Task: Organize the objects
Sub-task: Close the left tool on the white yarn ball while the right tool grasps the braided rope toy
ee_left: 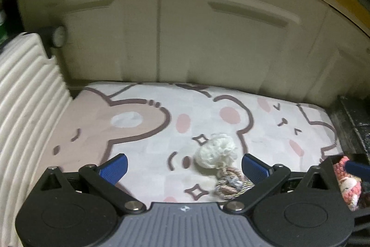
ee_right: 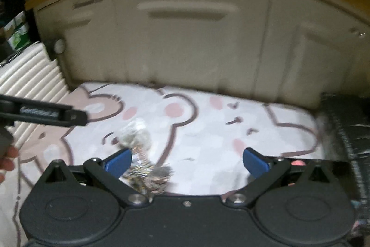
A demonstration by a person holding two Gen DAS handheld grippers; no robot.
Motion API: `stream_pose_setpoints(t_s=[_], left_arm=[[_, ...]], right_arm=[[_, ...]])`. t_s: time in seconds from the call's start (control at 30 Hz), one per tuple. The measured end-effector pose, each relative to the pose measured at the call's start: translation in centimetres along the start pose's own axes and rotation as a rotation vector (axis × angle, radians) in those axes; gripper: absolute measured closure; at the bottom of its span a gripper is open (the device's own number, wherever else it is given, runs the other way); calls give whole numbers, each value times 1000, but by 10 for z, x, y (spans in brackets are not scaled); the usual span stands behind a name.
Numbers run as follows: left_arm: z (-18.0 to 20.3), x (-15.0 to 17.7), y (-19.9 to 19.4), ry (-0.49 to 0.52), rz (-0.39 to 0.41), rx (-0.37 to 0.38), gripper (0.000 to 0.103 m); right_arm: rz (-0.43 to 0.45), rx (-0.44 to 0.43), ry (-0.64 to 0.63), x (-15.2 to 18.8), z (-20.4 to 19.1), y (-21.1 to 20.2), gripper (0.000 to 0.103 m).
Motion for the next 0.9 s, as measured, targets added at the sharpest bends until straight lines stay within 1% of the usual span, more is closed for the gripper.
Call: stream_pose_setpoints(t_s=[0.1, 0.23, 0.37, 0.53, 0.6, 0.63, 0.67, 0.7, 0.77, 0.8, 0.87, 0.9], left_arm=[[9, -11, 4, 41, 14, 27, 0], [22, -23, 14, 106, 28, 25, 0], [34, -30, 33, 174, 9, 31, 0], [41, -32, 58, 203, -51, 87, 0], [41, -34, 68, 196, -68, 111, 0], [41, -34, 72, 189, -74, 122, 1], [40, -34, 77, 182, -82, 132, 4], [40, -34, 82, 177, -96, 140, 6], [40, -30, 93, 170, -125, 148, 19], [39, -28, 98, 165, -139, 150, 21], [38, -21, 109, 152, -160, 160, 30], [37, -18, 113, 147, -169, 164, 32]], right_arm=[[-25, -2, -42, 1, -9, 12, 0], [-38, -35, -28, 0, -13, 26, 0], [-43, -62, -59, -2, -19, 40, 0], [-63, -108, -118, 2, -29, 58, 0], [-84, -138, -135, 5, -33, 67, 2], [-95, -150, -143, 6, -35, 71, 8], [-105, -157, -154, 8, -36, 76, 13], [-111, -152, -168, 10, -36, 81, 14], [-118, -143, -192, 15, -37, 87, 19], [-129, -144, -203, 17, -38, 91, 21], [-150, -148, -210, 22, -38, 96, 28], [-156, -159, -213, 23, -39, 99, 30]])
Point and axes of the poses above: each gripper's, at about its wrist camera, not at the fingertips, and y roughly the way its jaws point, z to its right, x to its underside, the point moved 7 cm from there along y, roughly the way its jaws point, and after that the axes turned 8 degrees about -z, right-handed, at the moved point
